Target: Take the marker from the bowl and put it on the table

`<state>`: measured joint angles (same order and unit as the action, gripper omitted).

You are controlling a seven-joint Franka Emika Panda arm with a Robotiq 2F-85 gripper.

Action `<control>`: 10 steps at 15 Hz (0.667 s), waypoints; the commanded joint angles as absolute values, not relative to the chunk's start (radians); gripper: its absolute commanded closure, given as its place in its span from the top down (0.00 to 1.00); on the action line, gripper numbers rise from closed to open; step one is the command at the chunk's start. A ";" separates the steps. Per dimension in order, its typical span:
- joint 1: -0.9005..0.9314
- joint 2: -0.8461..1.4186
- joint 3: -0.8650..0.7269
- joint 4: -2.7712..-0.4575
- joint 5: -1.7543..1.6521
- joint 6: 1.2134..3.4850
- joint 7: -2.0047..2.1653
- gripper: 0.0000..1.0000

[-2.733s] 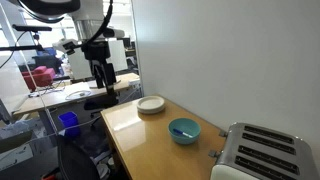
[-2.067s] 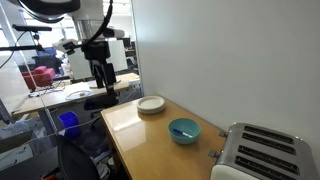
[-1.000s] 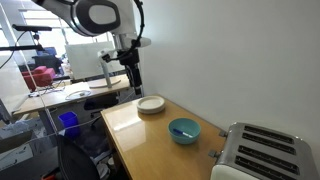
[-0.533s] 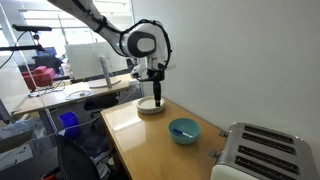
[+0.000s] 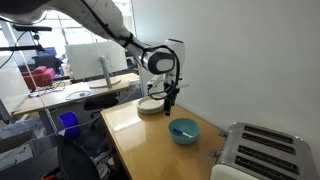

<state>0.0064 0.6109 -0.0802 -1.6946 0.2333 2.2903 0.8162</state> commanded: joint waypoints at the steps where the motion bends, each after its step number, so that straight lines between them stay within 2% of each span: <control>1: 0.018 0.661 -0.101 -1.664 0.298 2.357 0.892 1.00; 10: -0.002 0.758 -0.129 -1.639 0.317 2.464 0.912 1.00</control>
